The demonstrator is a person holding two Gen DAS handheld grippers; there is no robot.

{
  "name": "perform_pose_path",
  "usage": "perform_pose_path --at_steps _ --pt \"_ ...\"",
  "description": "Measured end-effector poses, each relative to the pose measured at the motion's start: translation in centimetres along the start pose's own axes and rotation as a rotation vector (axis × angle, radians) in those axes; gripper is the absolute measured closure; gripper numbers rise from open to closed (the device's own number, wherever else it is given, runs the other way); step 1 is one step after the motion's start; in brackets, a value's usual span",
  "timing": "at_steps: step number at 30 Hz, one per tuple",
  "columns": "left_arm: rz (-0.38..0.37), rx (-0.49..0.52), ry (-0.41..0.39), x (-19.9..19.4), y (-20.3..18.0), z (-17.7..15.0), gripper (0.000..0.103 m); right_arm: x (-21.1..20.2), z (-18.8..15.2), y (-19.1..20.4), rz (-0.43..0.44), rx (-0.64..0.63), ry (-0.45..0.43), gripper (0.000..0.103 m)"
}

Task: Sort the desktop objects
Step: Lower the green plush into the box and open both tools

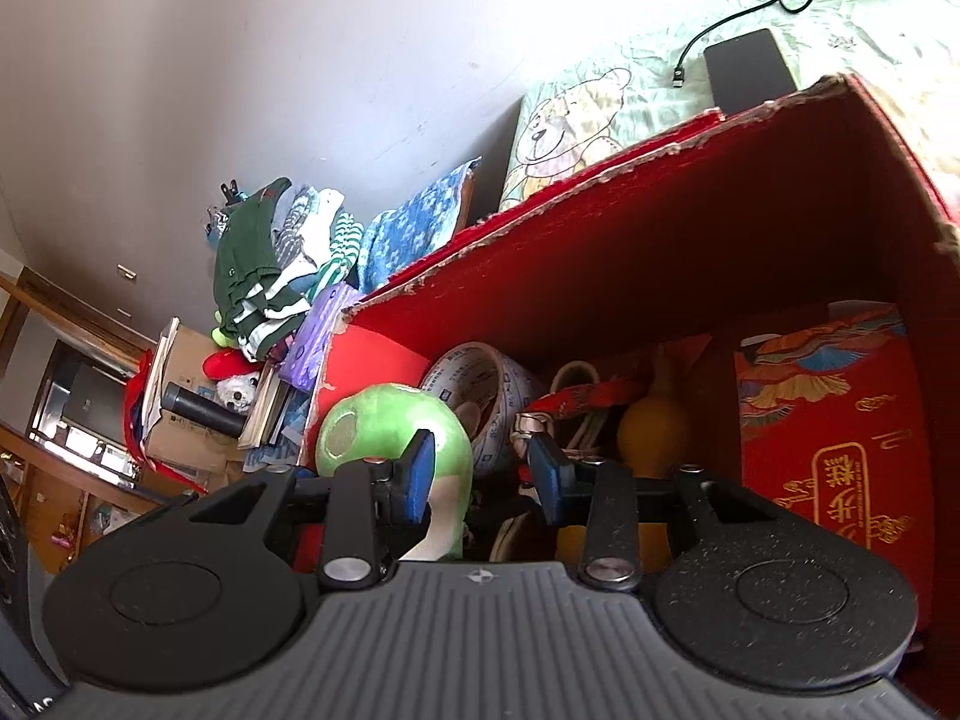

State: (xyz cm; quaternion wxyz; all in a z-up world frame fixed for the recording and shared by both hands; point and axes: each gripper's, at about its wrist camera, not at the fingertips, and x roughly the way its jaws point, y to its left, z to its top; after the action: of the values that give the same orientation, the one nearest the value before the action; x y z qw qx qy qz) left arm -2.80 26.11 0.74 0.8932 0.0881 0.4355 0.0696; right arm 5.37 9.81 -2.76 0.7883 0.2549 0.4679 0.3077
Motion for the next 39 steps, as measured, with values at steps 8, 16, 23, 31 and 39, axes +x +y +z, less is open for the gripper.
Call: perform_pose_path --at_steps 8,16,23,31,39 --pt "0.009 0.008 0.004 0.2 -0.5 0.1 0.025 -0.8 -0.5 -0.6 -0.013 0.013 -0.016 0.064" --pt "0.031 0.015 0.015 0.9 -0.8 0.0 0.020 -1.2 -0.8 -1.1 -0.022 0.030 -0.027 0.063" --pt "0.037 0.001 0.026 1.3 -0.4 0.0 0.019 -1.9 -1.1 -1.0 -0.022 0.020 -0.045 0.063" --pt "0.064 -0.010 0.035 1.6 -0.6 0.2 0.017 -3.3 -1.5 -1.2 -0.001 -0.005 -0.073 0.063" --pt "0.138 -0.040 0.021 -0.1 -1.4 0.7 0.013 -4.9 -1.0 -2.1 0.080 -0.015 -0.066 0.062"
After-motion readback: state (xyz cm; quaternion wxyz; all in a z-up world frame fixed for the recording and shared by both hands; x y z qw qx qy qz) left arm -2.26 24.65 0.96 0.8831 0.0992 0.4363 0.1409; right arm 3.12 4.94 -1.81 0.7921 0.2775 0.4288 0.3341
